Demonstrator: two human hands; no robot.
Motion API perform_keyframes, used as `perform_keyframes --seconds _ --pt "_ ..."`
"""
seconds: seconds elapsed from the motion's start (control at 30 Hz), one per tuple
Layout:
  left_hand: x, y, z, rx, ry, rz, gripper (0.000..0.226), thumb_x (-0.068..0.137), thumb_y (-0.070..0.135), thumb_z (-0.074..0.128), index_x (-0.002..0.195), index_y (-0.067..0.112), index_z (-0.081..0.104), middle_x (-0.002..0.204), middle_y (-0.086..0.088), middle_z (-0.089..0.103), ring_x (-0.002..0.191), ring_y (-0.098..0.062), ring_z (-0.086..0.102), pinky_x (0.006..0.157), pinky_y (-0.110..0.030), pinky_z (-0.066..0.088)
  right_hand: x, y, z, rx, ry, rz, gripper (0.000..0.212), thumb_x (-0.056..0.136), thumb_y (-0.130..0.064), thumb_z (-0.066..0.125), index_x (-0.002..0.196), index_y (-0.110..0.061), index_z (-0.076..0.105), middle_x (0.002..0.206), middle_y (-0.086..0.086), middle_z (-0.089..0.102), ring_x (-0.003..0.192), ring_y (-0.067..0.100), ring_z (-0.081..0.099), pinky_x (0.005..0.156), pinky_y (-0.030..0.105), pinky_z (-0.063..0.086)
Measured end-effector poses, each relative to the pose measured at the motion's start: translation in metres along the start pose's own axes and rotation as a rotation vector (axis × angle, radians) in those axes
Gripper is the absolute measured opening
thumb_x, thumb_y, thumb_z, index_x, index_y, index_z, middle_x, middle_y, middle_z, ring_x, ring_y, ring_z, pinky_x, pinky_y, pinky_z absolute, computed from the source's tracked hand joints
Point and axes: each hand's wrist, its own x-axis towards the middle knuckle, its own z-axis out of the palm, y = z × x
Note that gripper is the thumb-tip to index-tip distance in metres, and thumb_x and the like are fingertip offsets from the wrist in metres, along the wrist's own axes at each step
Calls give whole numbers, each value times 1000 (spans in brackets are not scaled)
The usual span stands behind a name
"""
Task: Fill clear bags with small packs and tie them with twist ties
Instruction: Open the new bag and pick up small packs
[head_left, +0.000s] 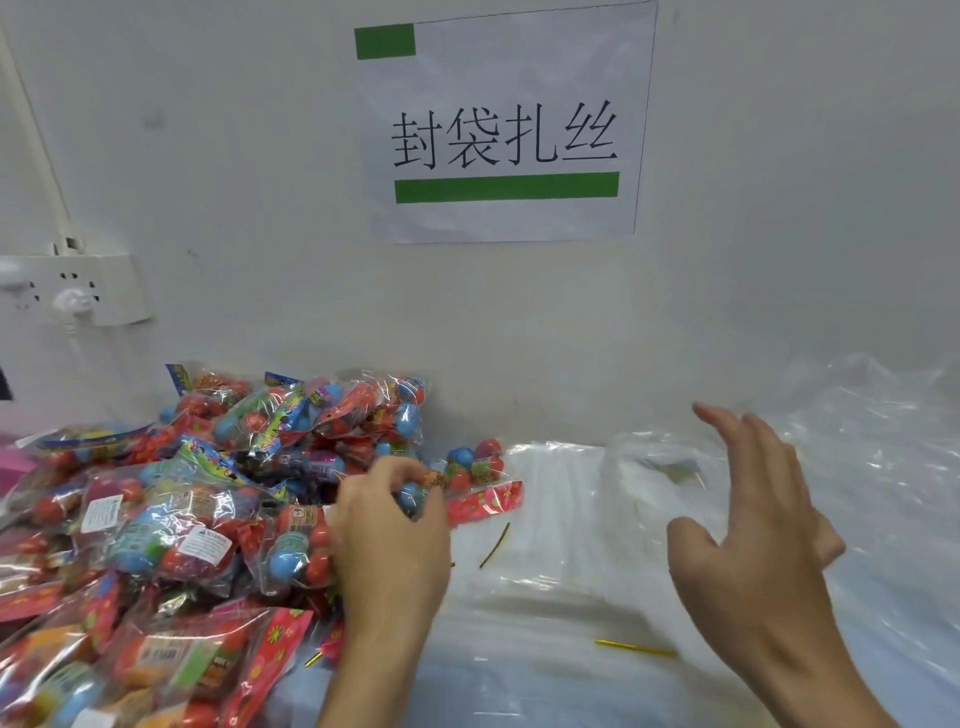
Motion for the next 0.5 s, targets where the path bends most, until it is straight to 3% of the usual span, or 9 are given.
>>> perform_keyframes --seconds 0.03,0.1,0.2,0.27,0.33,0.43,0.5 --pt "2 -3 -3 106 95 -11 14 88 21 69 97 29 61 112 -1 57 103 -17 42 83 -31 35 -1 -2 1 4 28 -46 81 60 -20 39 138 -43 43 156 -5 32 152 18 19 116 45 10" --pt "2 -8 -7 322 131 -41 22 85 23 69 99 33 57 123 -1 51 117 -24 32 93 -42 31 -4 -4 6 19 79 -138 73 61 -14 42 128 -39 54 146 -5 44 143 19 36 112 46 17" --pt "-4 -11 -6 651 -7 -97 43 86 41 67 126 39 52 158 -1 21 145 -31 0 110 -56 18 -8 -6 15 65 134 -230 66 62 -9 45 118 -42 55 132 -9 49 126 15 49 104 40 23" --pt "-7 -13 -3 772 -121 -128 51 92 50 57 139 39 41 166 -2 -2 147 -42 -17 115 -60 12 -10 -6 21 89 142 -258 64 63 -7 47 115 -43 54 128 -10 50 121 9 48 101 36 24" --pt "-11 -15 -1 840 -200 -148 49 95 45 53 141 39 37 165 -2 -2 147 -46 -9 113 -56 17 -13 -3 27 94 127 -262 60 65 -7 47 115 -39 58 125 -10 52 120 5 45 99 35 25" --pt "-13 -14 -4 829 -182 -102 44 94 34 57 135 42 44 150 4 25 135 -34 23 101 -46 29 -16 0 32 90 74 -257 56 68 -9 47 114 -38 59 119 -12 53 114 0 45 96 35 29" --pt "-13 -10 -4 776 -148 -75 40 94 30 58 130 43 48 142 6 35 127 -30 33 98 -45 32 -16 1 33 89 44 -261 54 70 -10 46 112 -42 56 115 -14 53 111 0 45 95 33 30"
